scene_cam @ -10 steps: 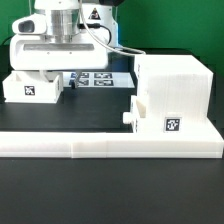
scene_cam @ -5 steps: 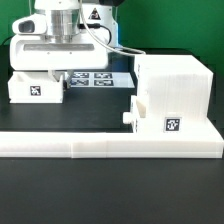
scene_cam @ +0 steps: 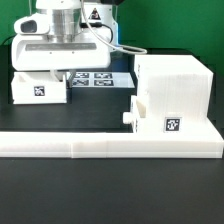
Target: Assemble drawer
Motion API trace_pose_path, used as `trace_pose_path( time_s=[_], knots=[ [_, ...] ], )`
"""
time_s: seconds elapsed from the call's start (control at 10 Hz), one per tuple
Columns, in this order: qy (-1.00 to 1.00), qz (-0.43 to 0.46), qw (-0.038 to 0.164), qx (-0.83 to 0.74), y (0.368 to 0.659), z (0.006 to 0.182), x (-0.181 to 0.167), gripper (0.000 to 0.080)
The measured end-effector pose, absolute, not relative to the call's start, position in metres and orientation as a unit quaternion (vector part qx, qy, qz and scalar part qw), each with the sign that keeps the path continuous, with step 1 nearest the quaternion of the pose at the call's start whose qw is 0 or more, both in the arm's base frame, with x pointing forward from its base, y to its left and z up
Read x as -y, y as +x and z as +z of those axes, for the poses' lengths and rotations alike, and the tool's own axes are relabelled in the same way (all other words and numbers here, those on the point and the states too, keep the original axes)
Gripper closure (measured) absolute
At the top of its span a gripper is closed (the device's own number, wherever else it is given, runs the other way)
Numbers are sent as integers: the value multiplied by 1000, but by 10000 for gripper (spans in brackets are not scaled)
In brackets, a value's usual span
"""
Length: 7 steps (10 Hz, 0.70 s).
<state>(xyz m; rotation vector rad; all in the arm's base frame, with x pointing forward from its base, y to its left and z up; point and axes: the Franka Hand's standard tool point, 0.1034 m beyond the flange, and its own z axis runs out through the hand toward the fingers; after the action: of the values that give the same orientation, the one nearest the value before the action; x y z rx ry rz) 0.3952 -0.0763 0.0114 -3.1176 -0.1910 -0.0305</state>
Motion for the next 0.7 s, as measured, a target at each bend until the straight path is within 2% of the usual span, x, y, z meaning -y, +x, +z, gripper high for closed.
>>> trace_pose_path(
  time_s=[0.4, 0.7],
  knots=[
    [-993, -17, 20, 118, 442, 40, 45, 755],
    [-992, -16, 21, 127, 441, 38, 44, 755]
  ],
)
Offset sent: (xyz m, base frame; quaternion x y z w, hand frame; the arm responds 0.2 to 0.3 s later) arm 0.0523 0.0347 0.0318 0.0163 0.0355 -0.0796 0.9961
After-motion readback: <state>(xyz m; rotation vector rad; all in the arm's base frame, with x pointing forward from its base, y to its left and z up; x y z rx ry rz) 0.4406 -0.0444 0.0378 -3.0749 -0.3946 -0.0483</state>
